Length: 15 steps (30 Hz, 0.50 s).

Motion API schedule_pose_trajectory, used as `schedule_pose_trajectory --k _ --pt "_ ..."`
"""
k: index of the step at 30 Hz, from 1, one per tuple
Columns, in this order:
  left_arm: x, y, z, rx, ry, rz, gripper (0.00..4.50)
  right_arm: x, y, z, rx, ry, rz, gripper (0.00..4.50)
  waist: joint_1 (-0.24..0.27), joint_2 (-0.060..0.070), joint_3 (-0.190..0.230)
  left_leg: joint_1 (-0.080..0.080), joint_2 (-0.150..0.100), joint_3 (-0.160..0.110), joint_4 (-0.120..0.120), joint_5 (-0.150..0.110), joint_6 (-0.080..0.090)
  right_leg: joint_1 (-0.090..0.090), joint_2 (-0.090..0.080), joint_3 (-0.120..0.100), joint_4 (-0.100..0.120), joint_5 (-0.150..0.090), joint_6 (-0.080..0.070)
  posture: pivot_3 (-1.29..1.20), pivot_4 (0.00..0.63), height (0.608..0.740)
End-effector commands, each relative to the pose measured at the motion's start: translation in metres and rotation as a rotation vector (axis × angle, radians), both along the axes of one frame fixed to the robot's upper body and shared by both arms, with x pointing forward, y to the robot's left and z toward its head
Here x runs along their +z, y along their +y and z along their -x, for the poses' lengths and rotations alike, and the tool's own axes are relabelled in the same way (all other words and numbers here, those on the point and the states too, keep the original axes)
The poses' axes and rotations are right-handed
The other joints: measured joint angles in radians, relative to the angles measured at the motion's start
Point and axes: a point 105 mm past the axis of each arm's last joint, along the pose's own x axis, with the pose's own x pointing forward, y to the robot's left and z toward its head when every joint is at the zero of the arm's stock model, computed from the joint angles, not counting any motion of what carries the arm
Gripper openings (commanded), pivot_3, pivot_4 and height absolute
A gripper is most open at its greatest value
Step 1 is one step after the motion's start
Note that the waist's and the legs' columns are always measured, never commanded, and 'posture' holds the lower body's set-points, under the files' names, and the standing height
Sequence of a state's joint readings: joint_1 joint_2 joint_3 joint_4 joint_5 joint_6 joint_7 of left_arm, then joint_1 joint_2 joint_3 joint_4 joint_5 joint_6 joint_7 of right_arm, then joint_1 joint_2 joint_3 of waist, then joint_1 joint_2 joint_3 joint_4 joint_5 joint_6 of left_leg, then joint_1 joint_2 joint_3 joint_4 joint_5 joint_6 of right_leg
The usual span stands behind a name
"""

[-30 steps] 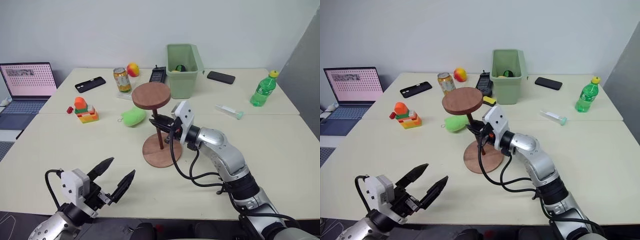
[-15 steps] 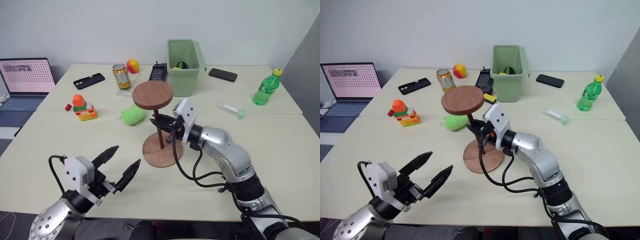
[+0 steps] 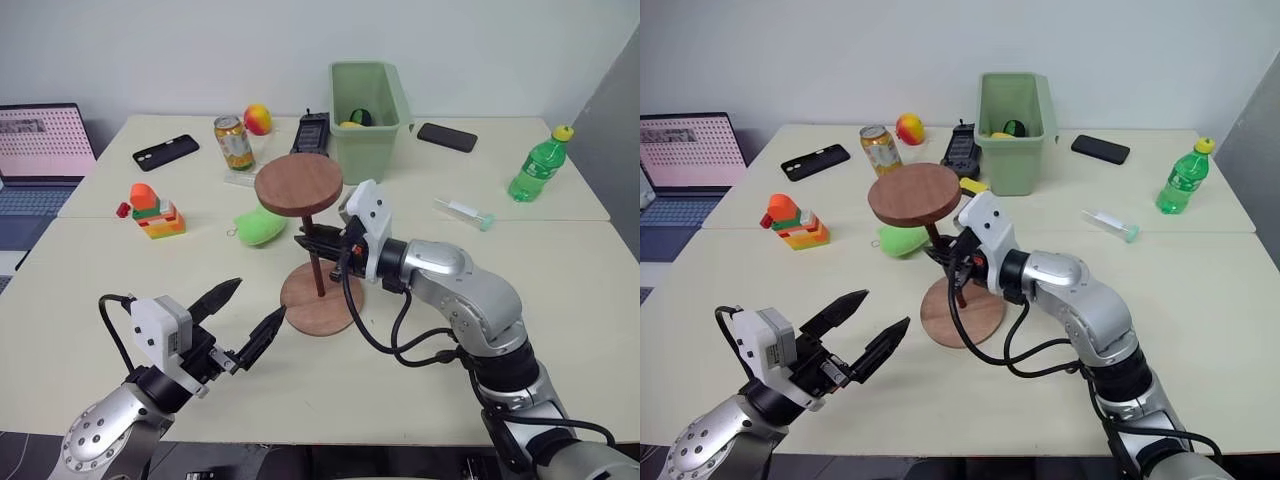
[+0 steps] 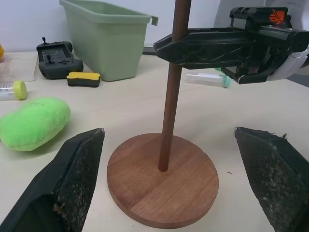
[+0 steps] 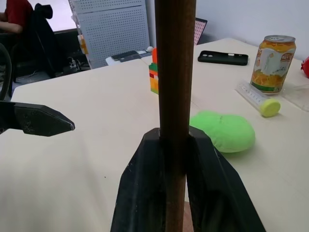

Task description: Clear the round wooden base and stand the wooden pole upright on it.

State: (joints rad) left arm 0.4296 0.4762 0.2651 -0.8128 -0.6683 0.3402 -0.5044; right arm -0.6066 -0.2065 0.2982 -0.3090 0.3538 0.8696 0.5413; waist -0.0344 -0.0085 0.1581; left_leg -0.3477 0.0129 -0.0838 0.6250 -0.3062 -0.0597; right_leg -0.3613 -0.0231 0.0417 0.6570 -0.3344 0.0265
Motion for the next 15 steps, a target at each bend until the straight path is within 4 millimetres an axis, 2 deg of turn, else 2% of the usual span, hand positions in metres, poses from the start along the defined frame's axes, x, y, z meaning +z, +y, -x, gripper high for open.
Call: schedule_pose_trajectory --k 1,4,7,12,13,15 --pt "0.004 -0.001 0.003 -0.014 -0.025 0.005 4.50 -0.027 -0.007 -0.001 -0.024 0.111 0.063 1.68 0.003 -0.004 0.009 -0.010 0.000 0.000 0.002 0.001 0.000 -0.007 0.000 0.000 0.001 0.001 0.000 0.00 0.150 0.740" --pt "0.003 0.001 0.003 -0.019 -0.021 0.004 4.50 -0.025 -0.010 0.000 -0.024 0.107 0.068 2.31 0.003 -0.003 0.012 -0.040 -0.002 0.000 0.010 0.005 -0.007 -0.033 0.000 0.000 0.007 0.005 0.003 0.00 0.150 0.740" --pt "0.002 0.002 0.001 -0.026 -0.022 0.002 4.50 -0.024 -0.014 0.001 -0.029 0.101 0.071 3.14 0.001 -0.003 0.012 -0.052 0.000 0.001 0.012 0.005 -0.007 -0.044 0.000 -0.001 0.007 0.005 0.003 0.00 0.150 0.740" --pt "0.003 0.007 -0.007 -0.040 -0.030 -0.010 4.50 -0.020 -0.023 0.004 -0.032 0.089 0.077 4.28 0.002 -0.003 0.012 -0.052 0.000 0.001 0.013 0.005 -0.007 -0.044 0.000 -0.001 0.008 0.005 0.003 0.00 0.150 0.740" --pt "0.003 0.011 -0.011 -0.043 -0.027 -0.035 4.50 -0.020 -0.032 0.007 -0.018 0.094 0.095 4.49 0.003 -0.003 0.012 -0.052 -0.001 0.001 0.014 0.005 -0.006 -0.044 0.000 -0.001 0.009 0.005 0.003 0.00 0.150 0.740" --pt "0.003 0.019 -0.018 -0.054 -0.014 -0.080 4.50 -0.020 -0.050 0.012 0.000 0.086 0.154 4.49 0.006 -0.003 0.012 -0.052 -0.001 0.000 0.017 0.005 -0.006 -0.043 0.000 -0.002 0.011 0.005 0.003 0.00 0.150 0.740"
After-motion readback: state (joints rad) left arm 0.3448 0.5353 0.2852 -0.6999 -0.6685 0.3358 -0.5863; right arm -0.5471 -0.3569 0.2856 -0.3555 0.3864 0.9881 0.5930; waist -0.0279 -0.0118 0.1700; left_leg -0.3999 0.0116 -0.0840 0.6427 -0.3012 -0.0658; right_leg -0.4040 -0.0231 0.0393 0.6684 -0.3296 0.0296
